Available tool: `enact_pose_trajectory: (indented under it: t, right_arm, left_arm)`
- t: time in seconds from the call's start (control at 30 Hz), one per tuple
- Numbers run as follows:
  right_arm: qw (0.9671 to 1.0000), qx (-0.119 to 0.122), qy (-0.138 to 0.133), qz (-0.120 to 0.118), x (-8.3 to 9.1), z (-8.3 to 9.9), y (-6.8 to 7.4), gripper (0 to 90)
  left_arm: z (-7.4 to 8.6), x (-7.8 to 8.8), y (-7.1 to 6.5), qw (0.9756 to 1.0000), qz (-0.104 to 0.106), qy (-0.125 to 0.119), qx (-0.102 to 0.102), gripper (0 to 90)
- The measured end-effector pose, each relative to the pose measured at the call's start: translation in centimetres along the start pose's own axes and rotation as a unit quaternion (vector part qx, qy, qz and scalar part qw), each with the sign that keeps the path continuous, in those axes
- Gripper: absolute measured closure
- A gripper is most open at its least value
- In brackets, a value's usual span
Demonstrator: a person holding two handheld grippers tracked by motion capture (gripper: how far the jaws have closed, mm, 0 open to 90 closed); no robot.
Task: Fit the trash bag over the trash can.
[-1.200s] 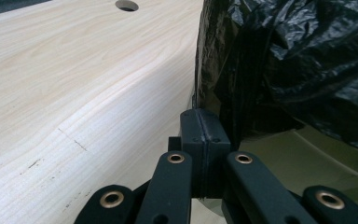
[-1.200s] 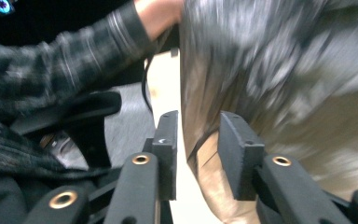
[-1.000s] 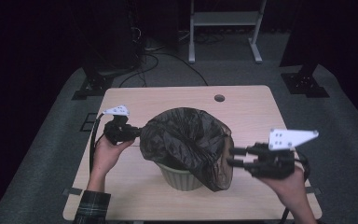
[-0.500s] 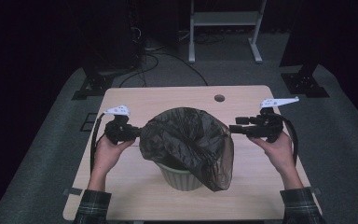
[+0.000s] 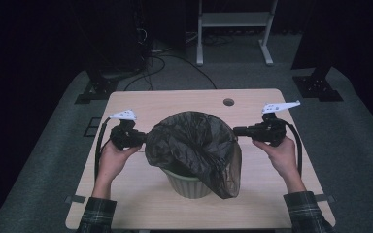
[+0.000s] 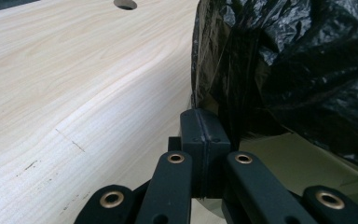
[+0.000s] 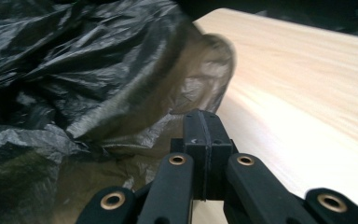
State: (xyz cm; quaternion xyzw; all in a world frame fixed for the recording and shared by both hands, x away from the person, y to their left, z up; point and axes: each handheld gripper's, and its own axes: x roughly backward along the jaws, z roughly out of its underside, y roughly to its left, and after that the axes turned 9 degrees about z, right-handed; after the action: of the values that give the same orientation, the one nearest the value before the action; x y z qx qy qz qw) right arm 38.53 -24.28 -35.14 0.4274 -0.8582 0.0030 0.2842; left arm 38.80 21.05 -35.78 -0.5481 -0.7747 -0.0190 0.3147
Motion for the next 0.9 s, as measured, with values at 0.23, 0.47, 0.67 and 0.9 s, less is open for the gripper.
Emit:
enact_pose_trajectory:
  t: [0.23, 0.47, 0.67, 0.9]
  right_arm:
    - [0.9997, -0.006, -0.005, 0.023, 2.1, 1.4, -1.3, 56.6]
    - [0.9973, -0.058, -0.025, -0.036, 2.4, 3.3, -2.4, 47.6]
    - [0.9971, -0.053, -0.011, -0.053, 0.2, 2.3, -1.9, 52.5]
    - [0.9990, -0.016, -0.017, -0.038, -0.9, 1.4, -0.7, 90.0]
  left_arm:
    - [0.0, 0.0, 0.1, 1.0000, -0.001, 0.004, 0.001, 90.0]
    - [0.0, -0.4, 0.0, 1.0000, 0.001, 0.006, 0.002, 90.0]
    - [0.0, -0.5, 0.1, 1.0000, 0.003, 0.007, 0.002, 90.0]
    - [0.0, -0.3, 0.1, 1.0000, -0.003, 0.007, -0.001, 90.0]
